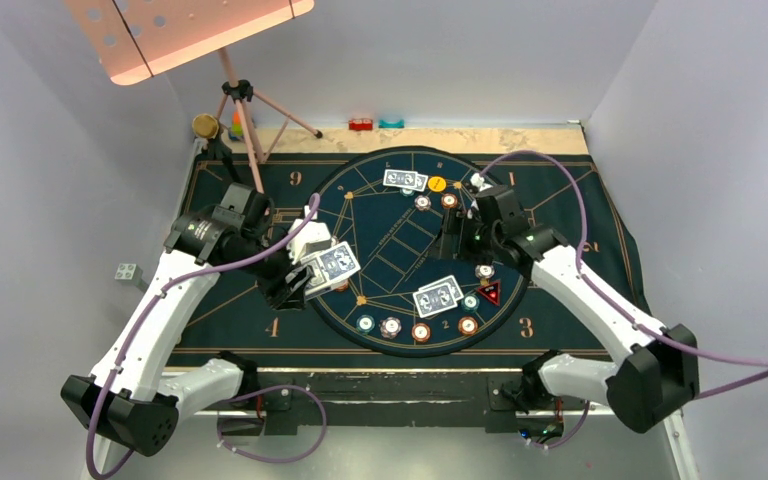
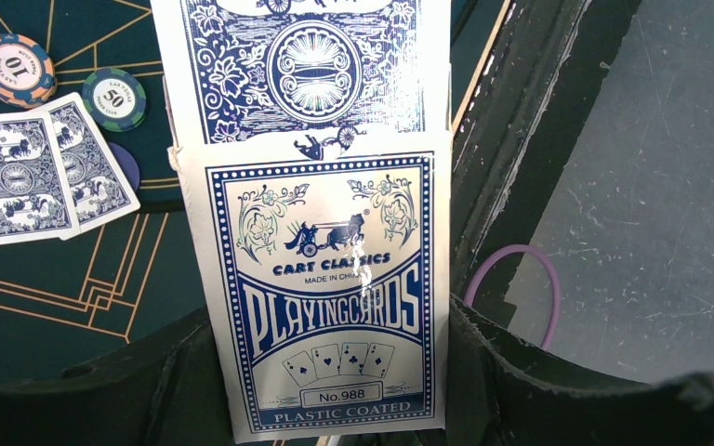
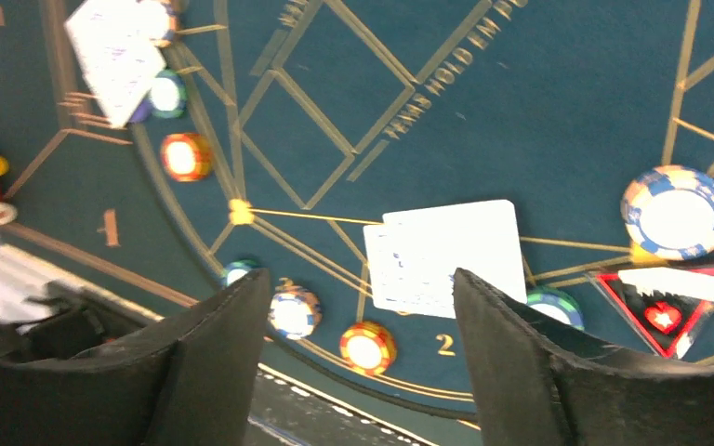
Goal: Distribute texas hold em gaming equipment
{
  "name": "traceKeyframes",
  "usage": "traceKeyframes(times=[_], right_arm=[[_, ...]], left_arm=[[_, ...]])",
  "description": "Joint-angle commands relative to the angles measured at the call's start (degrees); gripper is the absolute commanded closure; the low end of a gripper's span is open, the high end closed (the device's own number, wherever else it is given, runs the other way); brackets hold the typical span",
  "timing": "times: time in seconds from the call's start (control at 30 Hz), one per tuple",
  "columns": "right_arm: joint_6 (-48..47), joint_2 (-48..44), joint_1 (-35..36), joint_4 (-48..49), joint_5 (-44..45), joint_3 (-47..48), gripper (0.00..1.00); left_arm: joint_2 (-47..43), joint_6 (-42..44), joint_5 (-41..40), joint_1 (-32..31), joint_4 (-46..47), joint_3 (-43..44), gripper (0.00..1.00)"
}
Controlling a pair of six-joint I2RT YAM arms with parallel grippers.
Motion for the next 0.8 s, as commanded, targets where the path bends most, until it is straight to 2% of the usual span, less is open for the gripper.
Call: traceKeyframes(times=[0.0,0.07,0.2,0.37,0.77], right_arm=[[0.58,-4.33,0.04,4.71,-11.90,3.78,0.21],[1.98,-5.56,1.17,10.15,-21.28,3.21,0.17],[5.25,-5.29,4.76,18.40,-28.28,4.10,0.12],[5.39,0.10,10.73,19.68,-27.68,9.11,0.09],[7.63,12.96,16.97,20.50,-24.80,18.01,0.05]], left_arm=[[-0.16,0.47,2.67,-0.17,0.80,1.59,1.00],[-0.18,0.43,2.65,-0.16,0.95,1.61,1.00],[0.13,0.32,2.97,-0.16,0.95,1.86,1.00],[0.17,-0.10,3.09,-0.16,0.99,2.47,1.00],[0.60,-0.07,2.26,-0.16,0.54,2.84,1.00]])
